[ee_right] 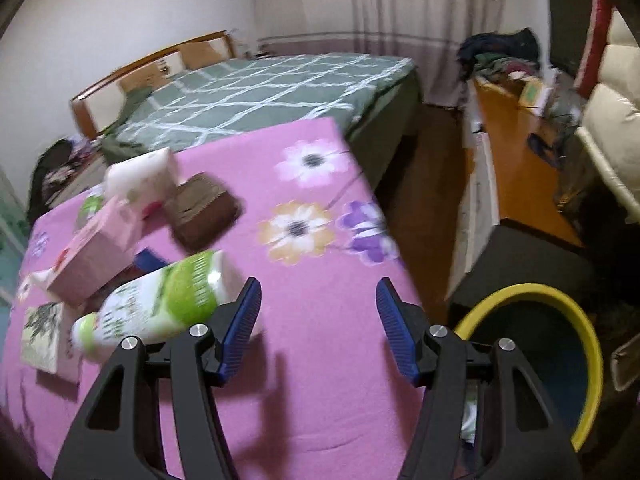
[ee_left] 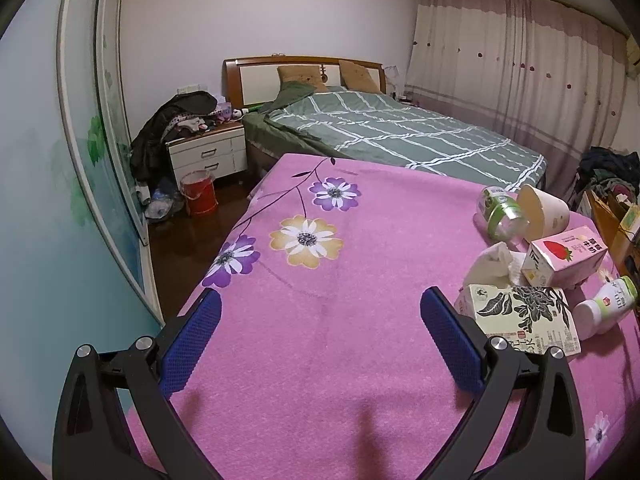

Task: Collect trash
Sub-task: 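Reach the right gripper to the green-labelled drink bottle and close on it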

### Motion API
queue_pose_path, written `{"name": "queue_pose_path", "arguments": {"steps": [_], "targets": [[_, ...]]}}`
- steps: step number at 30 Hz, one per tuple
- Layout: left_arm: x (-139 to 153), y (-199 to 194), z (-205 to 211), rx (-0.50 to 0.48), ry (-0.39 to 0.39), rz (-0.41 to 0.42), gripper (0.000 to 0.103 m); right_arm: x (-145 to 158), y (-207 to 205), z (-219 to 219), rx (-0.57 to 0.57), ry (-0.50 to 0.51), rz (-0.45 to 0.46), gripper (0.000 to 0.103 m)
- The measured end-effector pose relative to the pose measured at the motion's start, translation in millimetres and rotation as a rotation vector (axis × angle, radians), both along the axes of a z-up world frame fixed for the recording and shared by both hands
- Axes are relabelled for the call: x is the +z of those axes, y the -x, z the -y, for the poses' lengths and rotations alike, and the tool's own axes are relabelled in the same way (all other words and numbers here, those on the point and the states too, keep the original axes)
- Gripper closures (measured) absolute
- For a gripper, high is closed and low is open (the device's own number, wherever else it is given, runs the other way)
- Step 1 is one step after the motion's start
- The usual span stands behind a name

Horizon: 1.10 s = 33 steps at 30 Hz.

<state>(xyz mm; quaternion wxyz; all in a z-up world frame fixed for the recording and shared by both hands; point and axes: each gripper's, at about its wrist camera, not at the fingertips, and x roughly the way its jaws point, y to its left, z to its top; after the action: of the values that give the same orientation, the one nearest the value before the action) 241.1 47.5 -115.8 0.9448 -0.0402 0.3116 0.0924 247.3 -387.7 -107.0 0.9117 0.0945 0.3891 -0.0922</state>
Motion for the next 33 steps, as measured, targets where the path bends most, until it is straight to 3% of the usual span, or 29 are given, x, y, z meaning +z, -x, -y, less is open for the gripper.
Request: {"name": "queue_pose_path", "arguments": {"steps": [9,17,20,24,33], "targets": [[-2,-1,0,0.007,-0.002,-0.014,0.005,-4,34,-40,0.189,-0.056,-0.038,0.046],[-2,-1,-1,0.013,0.005,-0.017,0.005,3,89,-101,0.443,-0.054,-0.06,0.046],[-2,0,-2,0.015,0.01,-0.012,0.005,14,99,-101,0.452,-0.084,-0.023,0.045],[-1,0,-2,0.013,0.009,-0.013,0.005,17,103,-109,0.476,-0.086,0.038,0.032],[-1,1,2,0.007,0.003,-0.011,0.005,2,69,-139,0.515,-0.057,-0.004,0.031]]}}
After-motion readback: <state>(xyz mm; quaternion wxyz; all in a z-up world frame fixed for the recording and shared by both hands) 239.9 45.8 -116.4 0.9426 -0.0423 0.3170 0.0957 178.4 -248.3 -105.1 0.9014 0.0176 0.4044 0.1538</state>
